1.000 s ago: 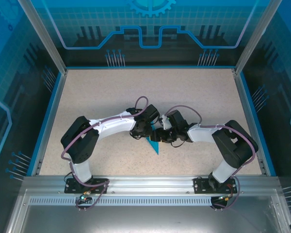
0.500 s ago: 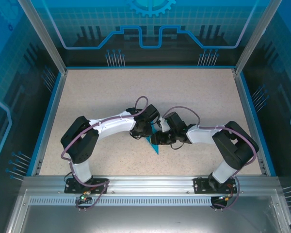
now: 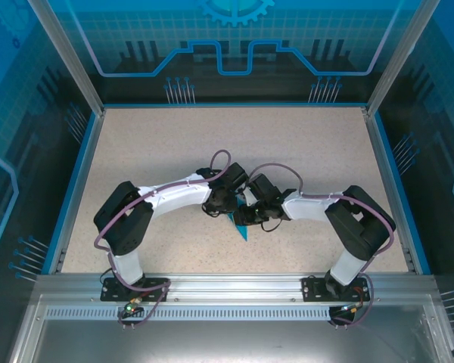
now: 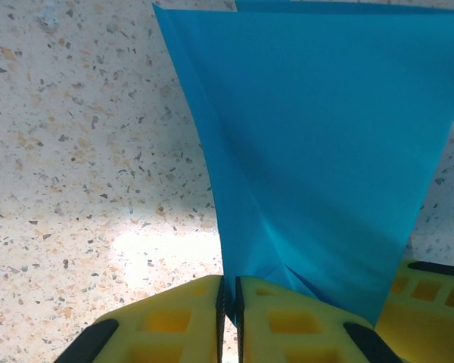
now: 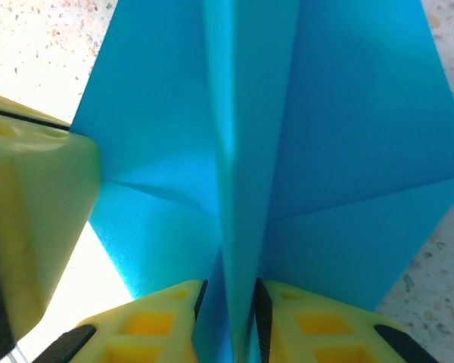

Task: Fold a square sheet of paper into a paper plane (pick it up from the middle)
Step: Move the paper plane to the center of the table.

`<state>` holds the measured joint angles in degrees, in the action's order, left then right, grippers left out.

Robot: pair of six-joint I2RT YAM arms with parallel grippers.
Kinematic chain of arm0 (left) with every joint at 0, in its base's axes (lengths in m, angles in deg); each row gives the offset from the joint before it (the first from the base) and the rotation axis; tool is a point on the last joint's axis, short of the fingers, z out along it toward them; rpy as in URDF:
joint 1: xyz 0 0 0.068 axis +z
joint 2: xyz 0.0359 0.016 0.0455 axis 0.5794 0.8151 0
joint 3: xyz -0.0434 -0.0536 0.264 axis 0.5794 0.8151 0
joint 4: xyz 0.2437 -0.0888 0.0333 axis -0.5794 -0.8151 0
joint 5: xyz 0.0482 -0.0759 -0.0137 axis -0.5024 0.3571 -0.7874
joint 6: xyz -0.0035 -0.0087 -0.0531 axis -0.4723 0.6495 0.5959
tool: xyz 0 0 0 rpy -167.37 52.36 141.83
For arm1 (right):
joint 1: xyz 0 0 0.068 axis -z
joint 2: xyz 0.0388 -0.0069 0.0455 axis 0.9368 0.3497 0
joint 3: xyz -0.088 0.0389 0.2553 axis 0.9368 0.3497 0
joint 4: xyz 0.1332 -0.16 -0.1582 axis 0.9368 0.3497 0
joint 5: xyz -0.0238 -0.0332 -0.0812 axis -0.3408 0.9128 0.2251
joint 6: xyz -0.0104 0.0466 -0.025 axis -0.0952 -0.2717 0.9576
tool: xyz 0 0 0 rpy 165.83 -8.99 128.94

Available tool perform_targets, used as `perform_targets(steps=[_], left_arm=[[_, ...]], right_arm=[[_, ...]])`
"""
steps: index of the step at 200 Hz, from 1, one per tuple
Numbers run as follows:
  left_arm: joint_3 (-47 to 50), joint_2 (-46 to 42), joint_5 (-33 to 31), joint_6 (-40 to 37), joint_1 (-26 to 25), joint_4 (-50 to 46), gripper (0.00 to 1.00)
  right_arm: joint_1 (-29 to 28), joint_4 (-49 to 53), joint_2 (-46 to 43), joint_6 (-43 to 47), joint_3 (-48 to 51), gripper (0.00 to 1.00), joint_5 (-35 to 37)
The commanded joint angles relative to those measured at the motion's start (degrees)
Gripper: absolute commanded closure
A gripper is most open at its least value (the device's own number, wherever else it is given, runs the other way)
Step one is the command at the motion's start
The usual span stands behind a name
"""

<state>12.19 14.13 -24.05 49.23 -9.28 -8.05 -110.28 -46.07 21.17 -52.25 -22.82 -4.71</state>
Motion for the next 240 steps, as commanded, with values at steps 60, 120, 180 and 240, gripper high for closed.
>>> perform_targets(steps=[60, 120, 180, 240], left_arm=[[1.86, -2.73, -0.36, -1.09, 0.47, 1.48, 0.8], [6.55, -10.29, -0.59, -1.68, 0.72, 6.91, 0.66], [15.64, -22.7, -3.42, -1.11, 2.65, 12.45, 0.52], [23.46, -28.59, -0.74, -0.19, 8.85, 14.89, 0.46]], right_arm=[[-2.31, 6.45, 1.42, 1.64, -3.78, 0.83, 4.75], [-3.45, 13.23, -3.26, 1.81, -7.24, 0.93, 13.07], [-3.87, 25.83, -3.53, 0.7, -15.69, 0.94, 29.07], [-3.63, 35.88, 9.35, -0.23, -31.0, 0.94, 35.03]])
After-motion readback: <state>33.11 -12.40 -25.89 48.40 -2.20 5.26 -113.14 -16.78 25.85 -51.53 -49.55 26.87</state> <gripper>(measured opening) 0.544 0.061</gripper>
